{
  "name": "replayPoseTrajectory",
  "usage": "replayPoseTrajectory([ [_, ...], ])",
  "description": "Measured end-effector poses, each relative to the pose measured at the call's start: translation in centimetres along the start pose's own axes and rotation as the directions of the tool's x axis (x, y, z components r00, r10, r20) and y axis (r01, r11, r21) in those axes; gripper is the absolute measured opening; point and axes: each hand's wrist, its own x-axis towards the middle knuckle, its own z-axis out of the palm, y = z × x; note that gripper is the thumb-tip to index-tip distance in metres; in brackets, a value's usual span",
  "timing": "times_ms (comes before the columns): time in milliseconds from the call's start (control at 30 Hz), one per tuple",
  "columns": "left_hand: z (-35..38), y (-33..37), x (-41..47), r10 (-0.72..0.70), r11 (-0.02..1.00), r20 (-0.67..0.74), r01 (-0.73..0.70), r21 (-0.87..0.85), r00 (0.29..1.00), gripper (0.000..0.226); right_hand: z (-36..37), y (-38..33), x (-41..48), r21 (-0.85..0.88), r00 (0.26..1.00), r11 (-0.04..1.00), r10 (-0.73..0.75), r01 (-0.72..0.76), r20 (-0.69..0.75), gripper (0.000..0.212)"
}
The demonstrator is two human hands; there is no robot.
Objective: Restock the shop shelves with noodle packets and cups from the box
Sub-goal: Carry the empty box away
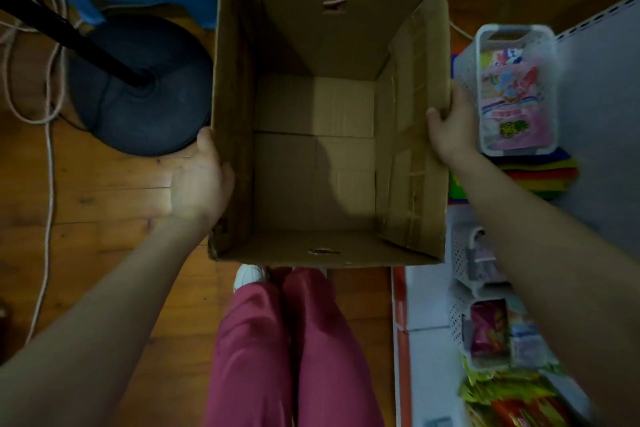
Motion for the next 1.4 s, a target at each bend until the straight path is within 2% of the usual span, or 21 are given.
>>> replayPoseTrajectory([
  [133, -7.0, 2.4, -2.8, 0.017, 0.998, -0.052, -0.02, -0.056, 0.999, 0.049, -5.6, -4.5, -2.7, -0.002, 0.999, 1.0, -0.027, 0.027, -0.045, 0.037],
  [433, -21.3, 6.8, -8.5, 0.006, 0.995, -0.17, -0.022, -0.097, 0.985, 0.052, -17.1, -15.0, -7.7, 0.02, 0.996, 0.998, -0.063, 0.065, -0.07, 0.047],
  [600, -27.6, 8.3, -11.5, 0.026, 0.994, -0.235, -0.051, -0.1, 0.972, 0.05, -22.5, -19.6, -10.5, 0.006, 0.984, 0.987, -0.161, 0.162, -0.073, 0.046],
  [767, -32.4, 8.7, -13.5, 0.054, 0.986, -0.264, -0.093, -0.139, 0.963, 0.046, -25.9, -23.1, -13.5, 0.028, 0.981, 0.987, -0.157, 0.161, -0.115, 0.043],
  [933, -36.2, 7.5, -14.3, 0.145, 0.98, -0.271, -0.176, -0.093, 0.952, 0.047, -27.4, -25.6, -18.4, -0.003, 0.971, 0.992, -0.12, 0.123, -0.208, 0.04],
  [1067, -39.8, 6.0, -15.6, 0.271, 0.953, -0.245, -0.296, -0.07, 0.931, 0.047, -28.3, -26.7, -24.4, 0.03, 0.945, 0.999, -0.025, 0.037, -0.326, 0.039],
  [1233, -43.9, 5.4, -17.9, 0.435, 0.892, -0.24, -0.452, -0.015, 0.868, 0.043, -29.3, -27.5, -32.0, 0.104, 0.892, 0.994, 0.083, -0.04, -0.445, 0.044],
  [1400, -46.5, 5.4, -21.0, 0.55, 0.828, -0.188, -0.56, -0.001, 0.814, 0.043, -30.1, -27.2, -39.3, 0.136, 0.847, 0.983, 0.173, -0.12, -0.503, 0.043],
])
